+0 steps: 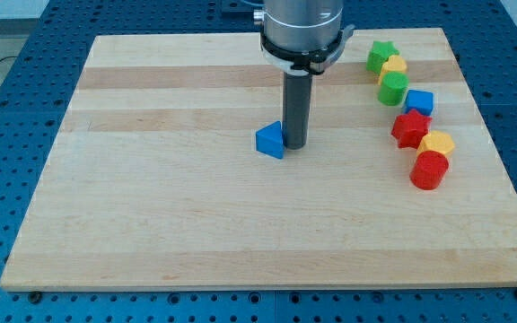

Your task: Place the blue triangle to the bottom of the red circle

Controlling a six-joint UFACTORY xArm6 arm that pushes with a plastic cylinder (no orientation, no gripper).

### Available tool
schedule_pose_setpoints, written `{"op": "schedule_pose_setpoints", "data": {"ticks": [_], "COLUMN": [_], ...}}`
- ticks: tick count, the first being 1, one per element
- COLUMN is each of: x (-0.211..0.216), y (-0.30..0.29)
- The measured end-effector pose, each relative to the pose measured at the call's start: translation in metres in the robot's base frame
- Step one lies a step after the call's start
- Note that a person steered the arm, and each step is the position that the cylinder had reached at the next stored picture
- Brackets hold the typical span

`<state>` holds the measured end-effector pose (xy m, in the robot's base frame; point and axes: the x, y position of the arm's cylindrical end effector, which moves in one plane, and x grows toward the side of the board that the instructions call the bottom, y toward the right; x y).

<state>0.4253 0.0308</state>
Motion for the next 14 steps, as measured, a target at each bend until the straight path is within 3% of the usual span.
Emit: {"op": "schedule_pose_setpoints", "data": {"ticks": [1,2,3,4,6,7,9,11,13,14], "x": [-0.048,-0.03,0.035,0.065,0.037,0.069,0.083,0.06,0.069,0.07], "y": [-0.007,-0.042,-0.038,-0.027,-0.08,-0.105,-0.037,-0.049,0.04,0.026]}}
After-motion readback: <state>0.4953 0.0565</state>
